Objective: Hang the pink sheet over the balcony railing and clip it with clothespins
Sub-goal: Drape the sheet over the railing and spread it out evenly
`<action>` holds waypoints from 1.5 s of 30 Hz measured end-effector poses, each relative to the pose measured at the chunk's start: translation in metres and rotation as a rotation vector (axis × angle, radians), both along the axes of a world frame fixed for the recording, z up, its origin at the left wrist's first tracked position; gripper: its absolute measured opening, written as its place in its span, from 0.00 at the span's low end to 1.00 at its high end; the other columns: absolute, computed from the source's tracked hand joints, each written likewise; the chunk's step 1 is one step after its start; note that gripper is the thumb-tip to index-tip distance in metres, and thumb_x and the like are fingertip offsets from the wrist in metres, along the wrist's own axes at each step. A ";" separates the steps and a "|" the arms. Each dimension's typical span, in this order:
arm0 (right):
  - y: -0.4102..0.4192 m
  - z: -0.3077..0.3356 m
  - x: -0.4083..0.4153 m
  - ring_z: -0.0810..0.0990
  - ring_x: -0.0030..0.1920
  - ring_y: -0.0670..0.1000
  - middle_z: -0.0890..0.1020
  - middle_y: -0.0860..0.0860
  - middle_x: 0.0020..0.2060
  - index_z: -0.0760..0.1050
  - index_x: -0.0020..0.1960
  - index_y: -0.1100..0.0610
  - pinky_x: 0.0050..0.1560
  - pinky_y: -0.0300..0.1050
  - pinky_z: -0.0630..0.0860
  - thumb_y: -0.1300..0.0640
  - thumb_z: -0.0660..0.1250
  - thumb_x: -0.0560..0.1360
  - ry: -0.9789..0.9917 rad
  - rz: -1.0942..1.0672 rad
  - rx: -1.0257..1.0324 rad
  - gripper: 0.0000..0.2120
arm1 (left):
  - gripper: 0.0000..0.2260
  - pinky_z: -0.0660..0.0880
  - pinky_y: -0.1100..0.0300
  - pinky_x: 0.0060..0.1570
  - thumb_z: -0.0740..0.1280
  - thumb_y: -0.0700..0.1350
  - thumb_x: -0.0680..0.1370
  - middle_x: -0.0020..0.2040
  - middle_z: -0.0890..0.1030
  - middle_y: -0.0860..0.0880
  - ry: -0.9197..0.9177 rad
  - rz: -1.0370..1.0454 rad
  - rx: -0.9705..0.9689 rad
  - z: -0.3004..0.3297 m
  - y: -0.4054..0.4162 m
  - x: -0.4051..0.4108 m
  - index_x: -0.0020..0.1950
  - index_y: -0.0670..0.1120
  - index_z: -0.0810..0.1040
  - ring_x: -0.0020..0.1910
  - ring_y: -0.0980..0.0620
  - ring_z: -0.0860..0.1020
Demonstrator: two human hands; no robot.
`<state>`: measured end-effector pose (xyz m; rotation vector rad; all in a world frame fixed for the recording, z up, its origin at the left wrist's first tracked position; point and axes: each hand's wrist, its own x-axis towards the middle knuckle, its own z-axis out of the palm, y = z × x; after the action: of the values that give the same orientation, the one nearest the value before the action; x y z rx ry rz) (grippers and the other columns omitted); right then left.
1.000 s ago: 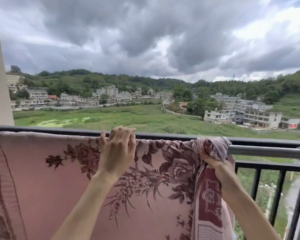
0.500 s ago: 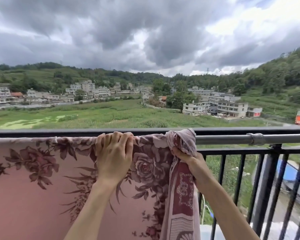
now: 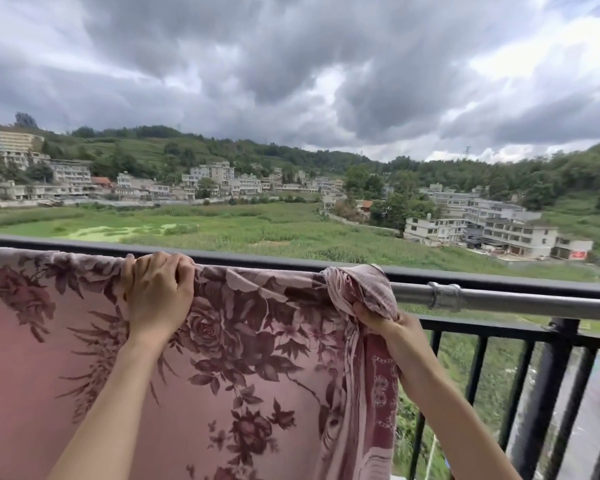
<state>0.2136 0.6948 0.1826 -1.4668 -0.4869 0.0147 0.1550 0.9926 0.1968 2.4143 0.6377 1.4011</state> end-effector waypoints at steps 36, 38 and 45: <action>-0.128 0.034 0.010 0.85 0.34 0.56 0.86 0.56 0.33 0.82 0.37 0.59 0.38 0.51 0.82 0.58 0.72 0.70 -0.075 -0.039 0.004 0.05 | 0.19 0.56 0.51 0.61 0.45 0.52 0.76 0.41 0.72 0.46 -0.041 -0.107 0.206 -0.011 -0.188 0.050 0.44 0.44 0.73 0.47 0.44 0.68; -0.135 0.036 0.012 0.85 0.34 0.55 0.86 0.55 0.33 0.82 0.38 0.58 0.36 0.48 0.82 0.57 0.72 0.71 -0.086 0.005 -0.008 0.06 | 0.20 0.56 0.50 0.61 0.44 0.52 0.76 0.41 0.70 0.47 -0.035 -0.085 0.178 -0.009 -0.192 0.052 0.44 0.44 0.72 0.47 0.44 0.68; -0.184 0.089 0.035 0.82 0.34 0.46 0.84 0.46 0.32 0.78 0.36 0.51 0.35 0.35 0.78 0.55 0.65 0.76 -0.312 -0.301 0.133 0.11 | 0.22 0.56 0.49 0.62 0.40 0.53 0.73 0.41 0.67 0.47 0.028 -0.003 0.085 -0.003 -0.202 0.053 0.43 0.44 0.70 0.49 0.44 0.68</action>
<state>0.2481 0.5108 0.2717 -1.4039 -0.5031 -0.4825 0.2076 0.7906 0.1940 2.5035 0.5929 1.4230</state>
